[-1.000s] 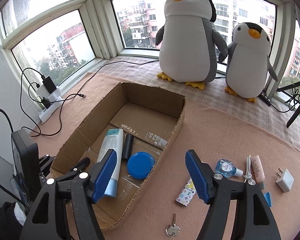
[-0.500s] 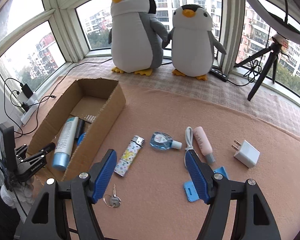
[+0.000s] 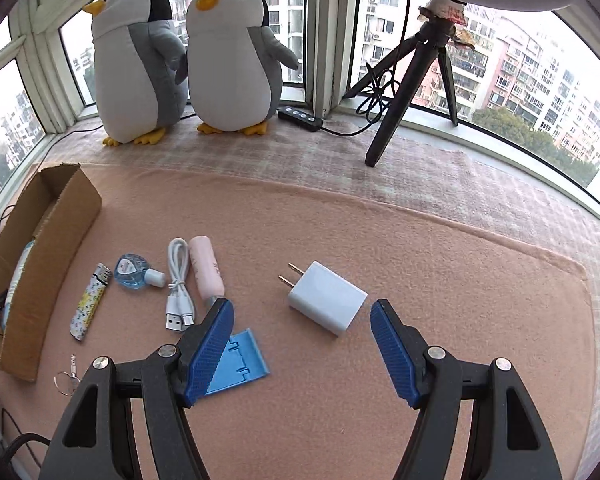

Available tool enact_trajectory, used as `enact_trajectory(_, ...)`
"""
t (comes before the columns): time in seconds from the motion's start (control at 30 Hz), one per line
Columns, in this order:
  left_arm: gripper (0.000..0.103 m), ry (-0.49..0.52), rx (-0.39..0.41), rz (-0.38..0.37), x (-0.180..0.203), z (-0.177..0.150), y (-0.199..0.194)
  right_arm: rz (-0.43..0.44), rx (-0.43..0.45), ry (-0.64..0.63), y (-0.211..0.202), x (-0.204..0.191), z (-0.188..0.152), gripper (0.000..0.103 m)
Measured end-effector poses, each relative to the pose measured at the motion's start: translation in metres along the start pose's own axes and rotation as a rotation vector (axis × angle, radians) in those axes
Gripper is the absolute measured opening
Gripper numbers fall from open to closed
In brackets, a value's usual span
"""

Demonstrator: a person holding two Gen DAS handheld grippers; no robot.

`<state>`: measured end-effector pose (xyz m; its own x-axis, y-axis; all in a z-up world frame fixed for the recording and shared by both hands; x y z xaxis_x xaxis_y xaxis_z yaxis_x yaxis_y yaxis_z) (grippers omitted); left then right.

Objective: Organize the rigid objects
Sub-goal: 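Move the right gripper past the lighter to the white USB charger, then close the right gripper around the white USB charger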

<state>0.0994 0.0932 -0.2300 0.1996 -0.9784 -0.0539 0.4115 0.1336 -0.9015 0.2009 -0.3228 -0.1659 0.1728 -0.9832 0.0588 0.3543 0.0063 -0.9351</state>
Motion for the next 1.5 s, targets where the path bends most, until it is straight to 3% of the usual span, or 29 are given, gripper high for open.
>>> enact_trajectory(0.3, 0.039, 0.0, -0.005, 0.009, 0.0, 0.001, 0.0, -0.058, -0.056, -0.083, 0.035, 0.009, 0.007, 0.067)
enact_trajectory(0.6, 0.039, -0.001, -0.006, 0.009, -0.001, 0.0, 0.0, -0.06, -0.069, -0.102, 0.051, 0.013, 0.017, 0.066)
enact_trajectory(0.8, 0.039, -0.001, -0.006, 0.009, -0.001, 0.001, 0.0, -0.008, -0.085, -0.072, 0.057, 0.011, 0.019, 0.042)
enact_trajectory(0.97, 0.039, -0.001, -0.006, 0.009, -0.001, 0.001, -0.001, 0.007, -0.085, -0.052, 0.055, 0.008, 0.014, 0.032)
enact_trajectory(1.23, 0.039, -0.002, -0.003, 0.004, -0.001, 0.001, -0.001, 0.043, -0.057, 0.009, 0.04, -0.001, -0.003, 0.032)
enact_trajectory(1.5, 0.039, 0.0, 0.004, -0.001, 0.0, 0.001, -0.001, 0.149, 0.038, 0.009, -0.019, -0.046, -0.012, 0.032)
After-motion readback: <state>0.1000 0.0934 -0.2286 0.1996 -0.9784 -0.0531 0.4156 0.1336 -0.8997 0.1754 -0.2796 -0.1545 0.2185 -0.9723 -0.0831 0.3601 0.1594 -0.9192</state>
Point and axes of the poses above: each gripper's, at about its wrist camera, not at the fingertips, and y roughly the way its jaws point, x to its right, z to its top, the point moved 5 cm from there along y, roughly the way its jaws point, and after that the axes turned 10 degrees about -x, right-handed, at the moved point
